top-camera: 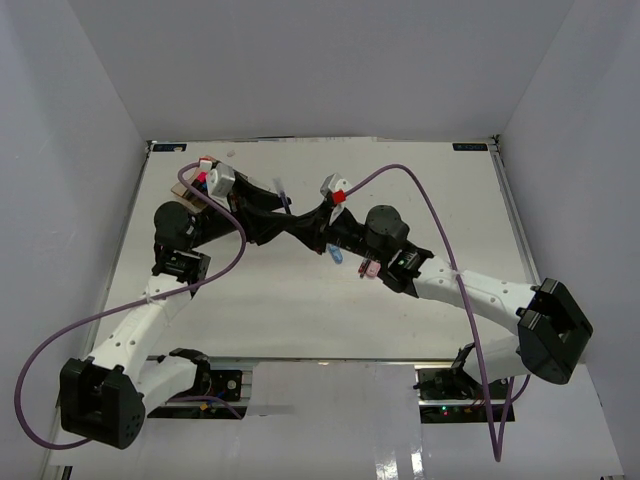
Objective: Sort the stationery into containers
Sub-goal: Place the pen in the storage box.
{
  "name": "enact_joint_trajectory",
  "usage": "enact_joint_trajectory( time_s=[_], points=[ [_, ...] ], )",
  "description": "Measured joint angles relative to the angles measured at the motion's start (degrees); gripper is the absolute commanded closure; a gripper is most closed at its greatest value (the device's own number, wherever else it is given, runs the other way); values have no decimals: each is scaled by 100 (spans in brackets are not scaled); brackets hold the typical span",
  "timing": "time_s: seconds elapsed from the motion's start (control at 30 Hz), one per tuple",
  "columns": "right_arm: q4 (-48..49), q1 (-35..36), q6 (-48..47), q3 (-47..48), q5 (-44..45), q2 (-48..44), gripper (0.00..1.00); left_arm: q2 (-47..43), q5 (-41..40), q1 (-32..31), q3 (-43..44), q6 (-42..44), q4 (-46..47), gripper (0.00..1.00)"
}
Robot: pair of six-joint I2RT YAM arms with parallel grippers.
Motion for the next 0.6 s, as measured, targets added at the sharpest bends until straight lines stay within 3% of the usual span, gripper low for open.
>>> enact_joint_trajectory(
  time_s=[0.43, 0.6],
  points=[
    [-254, -35, 63, -254, -245, 2, 92, -295, -476, 0, -103, 140, -44, 36],
    [-258, -35, 133, -328, -387, 2, 92, -304, -688, 15, -120, 131, -63, 41]
  ],
)
